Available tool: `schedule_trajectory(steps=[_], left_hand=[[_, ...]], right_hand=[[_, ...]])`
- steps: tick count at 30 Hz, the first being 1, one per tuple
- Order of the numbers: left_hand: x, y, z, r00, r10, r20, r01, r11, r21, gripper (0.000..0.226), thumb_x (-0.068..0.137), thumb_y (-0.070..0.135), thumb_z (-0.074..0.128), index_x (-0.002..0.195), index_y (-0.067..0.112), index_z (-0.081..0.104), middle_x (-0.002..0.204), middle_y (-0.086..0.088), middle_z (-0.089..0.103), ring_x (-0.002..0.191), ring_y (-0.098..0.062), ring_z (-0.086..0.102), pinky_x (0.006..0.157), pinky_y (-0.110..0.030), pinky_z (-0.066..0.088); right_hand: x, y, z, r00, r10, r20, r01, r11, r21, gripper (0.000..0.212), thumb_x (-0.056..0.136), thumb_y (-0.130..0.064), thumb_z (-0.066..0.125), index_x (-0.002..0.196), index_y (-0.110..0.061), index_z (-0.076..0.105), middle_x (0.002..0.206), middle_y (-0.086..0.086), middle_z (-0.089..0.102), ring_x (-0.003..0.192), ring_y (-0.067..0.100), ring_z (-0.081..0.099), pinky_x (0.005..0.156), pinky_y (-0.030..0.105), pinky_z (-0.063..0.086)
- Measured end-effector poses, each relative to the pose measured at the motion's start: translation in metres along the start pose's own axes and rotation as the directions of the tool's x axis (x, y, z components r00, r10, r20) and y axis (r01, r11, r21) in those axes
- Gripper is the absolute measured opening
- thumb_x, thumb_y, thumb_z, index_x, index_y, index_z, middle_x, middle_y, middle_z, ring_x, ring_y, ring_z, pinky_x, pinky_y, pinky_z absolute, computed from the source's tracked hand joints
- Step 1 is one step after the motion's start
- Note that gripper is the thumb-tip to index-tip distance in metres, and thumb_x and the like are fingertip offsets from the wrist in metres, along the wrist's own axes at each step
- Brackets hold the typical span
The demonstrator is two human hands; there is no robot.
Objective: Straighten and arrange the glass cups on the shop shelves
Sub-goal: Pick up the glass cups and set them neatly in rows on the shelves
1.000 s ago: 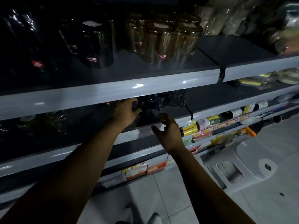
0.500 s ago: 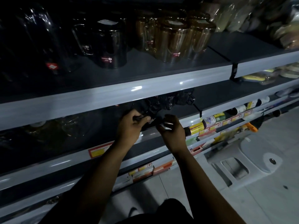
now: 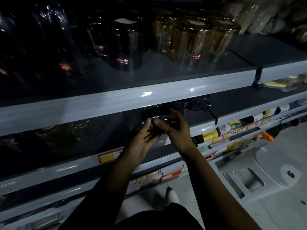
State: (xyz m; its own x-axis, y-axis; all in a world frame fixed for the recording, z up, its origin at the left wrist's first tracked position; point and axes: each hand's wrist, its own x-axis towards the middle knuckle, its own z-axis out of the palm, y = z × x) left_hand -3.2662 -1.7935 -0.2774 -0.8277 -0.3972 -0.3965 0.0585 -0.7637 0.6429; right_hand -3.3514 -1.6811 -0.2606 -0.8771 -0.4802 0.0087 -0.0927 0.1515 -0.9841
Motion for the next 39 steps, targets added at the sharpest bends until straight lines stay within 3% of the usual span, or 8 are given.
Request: schedule_trajectory(steps=[4,6,10,15,21,25,28,39], left_hand=[[0.001,0.009,-0.004,0.991,0.061,-0.118,-0.028,0.965,0.262,0.032,0.097,0.017,0.065,0.122,0.000,0.055,0.118,-0.026,0.067,0.102,-0.034,0.071,0.074,-0.034,0.063],[0.002,0.007,-0.008,0.966,0.184,-0.181,-0.101,0.915,0.391,0.021,0.095,0.006,0.065,0.112,0.005,0.054,0.115,-0.023,0.066,0.093,-0.032,0.073,0.083,-0.038,0.061],[0.006,-0.001,-0.017,0.923,0.365,-0.121,-0.206,0.736,0.645,0.026,0.094,0.005,0.065,0.120,0.010,0.062,0.120,-0.013,0.068,0.105,-0.024,0.069,0.097,-0.040,0.055],[0.005,-0.004,-0.009,0.888,0.460,-0.003,-0.324,0.630,0.706,0.033,0.096,0.003,0.062,0.129,0.006,0.063,0.125,-0.004,0.068,0.110,-0.010,0.063,0.097,-0.018,0.051],[0.009,-0.008,0.001,0.903,0.428,0.029,-0.311,0.608,0.730,0.036,0.097,0.006,0.063,0.133,0.008,0.061,0.128,-0.005,0.067,0.113,-0.012,0.062,0.097,-0.021,0.048],[0.013,-0.011,-0.001,0.896,0.443,0.023,-0.306,0.582,0.753,0.040,0.096,0.007,0.063,0.137,0.010,0.059,0.130,-0.002,0.065,0.114,-0.010,0.061,0.091,-0.016,0.046],[0.018,-0.010,0.002,0.909,0.417,0.026,-0.290,0.585,0.758,0.046,0.096,0.008,0.063,0.141,0.011,0.056,0.134,-0.001,0.063,0.119,-0.011,0.059,0.095,-0.021,0.045],[0.034,-0.001,0.021,0.939,0.341,0.053,-0.250,0.569,0.783,0.053,0.095,-0.001,0.057,0.146,0.011,0.049,0.144,-0.010,0.056,0.130,-0.019,0.054,0.109,-0.030,0.043]], right_hand=[[0.016,-0.008,-0.004,0.988,-0.135,0.073,0.149,0.956,-0.253,0.061,0.081,-0.032,0.084,0.132,-0.027,0.052,0.118,-0.015,0.063,0.106,-0.007,0.063,0.085,0.017,0.053],[0.027,-0.011,-0.009,0.966,-0.203,0.162,0.256,0.850,-0.460,0.069,0.078,-0.039,0.084,0.137,-0.027,0.050,0.128,-0.002,0.058,0.116,0.015,0.061,0.093,0.034,0.054],[0.043,-0.019,-0.008,0.944,-0.213,0.253,0.328,0.698,-0.637,0.082,0.077,-0.029,0.085,0.148,-0.022,0.044,0.142,0.011,0.049,0.127,0.033,0.051,0.101,0.040,0.049],[0.048,-0.022,-0.003,0.918,-0.205,0.339,0.393,0.569,-0.722,0.087,0.080,-0.025,0.080,0.155,-0.019,0.036,0.152,0.017,0.041,0.139,0.041,0.037,0.113,0.048,0.037],[0.040,-0.015,0.000,0.942,-0.235,0.239,0.336,0.650,-0.682,0.082,0.081,-0.020,0.080,0.150,-0.009,0.038,0.143,0.022,0.044,0.131,0.040,0.042,0.104,0.048,0.046],[0.011,0.004,0.000,0.978,-0.202,-0.059,0.145,0.850,-0.506,0.061,0.088,-0.025,0.075,0.139,-0.005,0.047,0.134,0.017,0.054,0.119,0.030,0.054,0.091,0.013,0.038],[0.002,0.008,0.000,0.993,-0.059,-0.099,0.023,0.943,-0.333,0.054,0.091,-0.025,0.073,0.137,-0.009,0.052,0.125,0.006,0.067,0.110,0.016,0.061,0.068,-0.006,0.034],[0.030,0.008,0.000,0.992,0.081,-0.101,-0.105,0.959,-0.262,0.046,0.089,-0.030,0.071,0.131,-0.014,0.060,0.122,0.004,0.071,0.113,0.022,0.064,0.083,0.022,0.044]])
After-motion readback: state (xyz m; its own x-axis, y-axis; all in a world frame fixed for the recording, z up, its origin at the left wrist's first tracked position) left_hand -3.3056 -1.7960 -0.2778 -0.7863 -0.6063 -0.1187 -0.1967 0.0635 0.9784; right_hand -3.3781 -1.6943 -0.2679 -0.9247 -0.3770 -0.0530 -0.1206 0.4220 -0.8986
